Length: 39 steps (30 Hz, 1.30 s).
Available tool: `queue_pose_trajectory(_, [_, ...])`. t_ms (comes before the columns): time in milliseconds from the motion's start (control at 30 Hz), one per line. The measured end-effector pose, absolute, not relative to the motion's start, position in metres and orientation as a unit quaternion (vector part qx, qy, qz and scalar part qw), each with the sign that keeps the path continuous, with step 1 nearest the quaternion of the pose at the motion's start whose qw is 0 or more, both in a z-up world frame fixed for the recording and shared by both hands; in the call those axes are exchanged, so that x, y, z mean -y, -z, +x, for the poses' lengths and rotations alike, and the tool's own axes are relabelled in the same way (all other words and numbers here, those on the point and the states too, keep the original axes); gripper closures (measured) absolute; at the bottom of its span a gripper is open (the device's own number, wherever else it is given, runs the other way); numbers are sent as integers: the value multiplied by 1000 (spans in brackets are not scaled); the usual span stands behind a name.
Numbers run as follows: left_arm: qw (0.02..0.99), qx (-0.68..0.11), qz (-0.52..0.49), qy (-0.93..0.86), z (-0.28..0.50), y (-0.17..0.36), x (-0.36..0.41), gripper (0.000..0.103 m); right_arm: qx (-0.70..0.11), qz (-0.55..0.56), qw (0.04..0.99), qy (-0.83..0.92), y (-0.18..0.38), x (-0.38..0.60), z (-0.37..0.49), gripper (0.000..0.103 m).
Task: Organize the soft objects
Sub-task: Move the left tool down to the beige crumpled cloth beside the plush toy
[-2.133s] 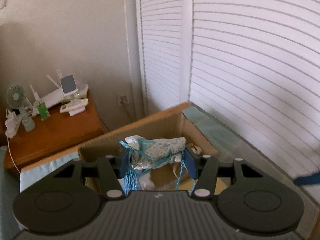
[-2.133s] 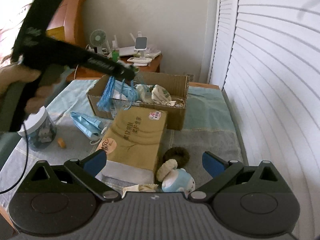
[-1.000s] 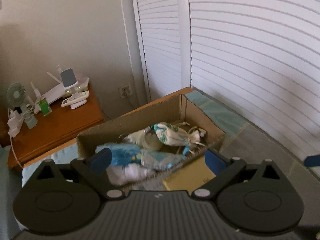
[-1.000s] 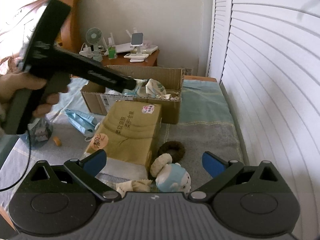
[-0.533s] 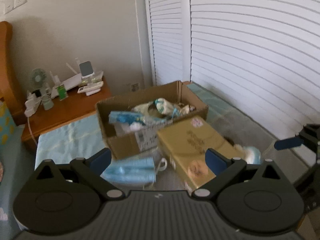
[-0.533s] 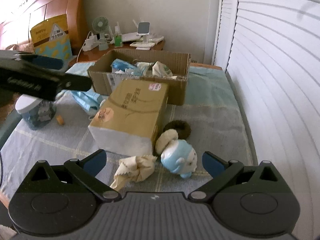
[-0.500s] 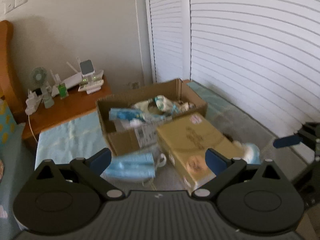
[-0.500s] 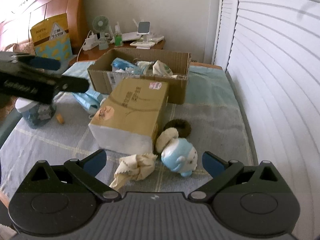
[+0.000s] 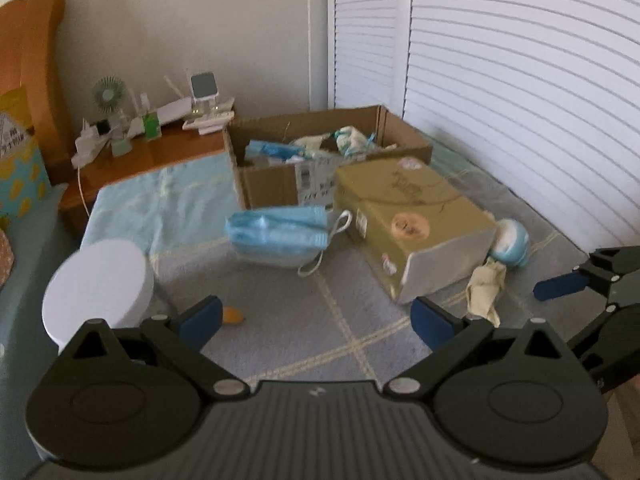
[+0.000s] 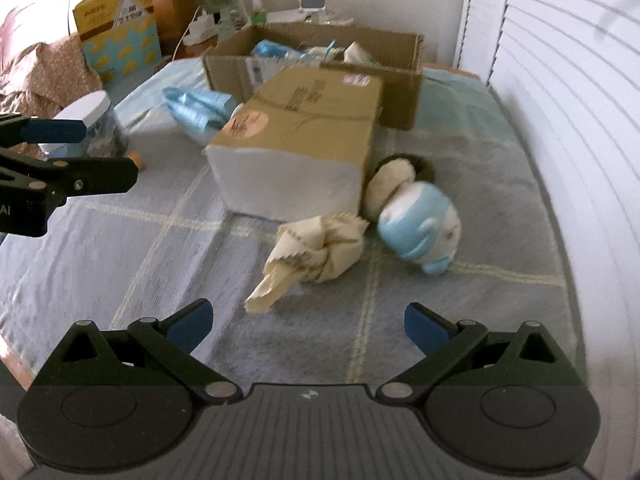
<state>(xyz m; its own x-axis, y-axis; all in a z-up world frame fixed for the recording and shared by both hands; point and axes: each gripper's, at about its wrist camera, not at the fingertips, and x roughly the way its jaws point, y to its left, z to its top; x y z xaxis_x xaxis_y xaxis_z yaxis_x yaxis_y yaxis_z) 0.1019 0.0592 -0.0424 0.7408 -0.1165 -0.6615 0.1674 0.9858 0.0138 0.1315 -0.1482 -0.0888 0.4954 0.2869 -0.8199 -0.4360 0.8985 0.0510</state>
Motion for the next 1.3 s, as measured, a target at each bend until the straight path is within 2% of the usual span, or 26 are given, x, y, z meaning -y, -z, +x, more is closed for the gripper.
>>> queue_pose_trajectory(933, [909,-374,13,185,107,63,-26,3,-405,-118,881,-214,93,166,104,0])
queue_pose_trajectory(1300, [901,-374,81,206,112,62,24,7,-408,-83,892,-177,94,203,101,0])
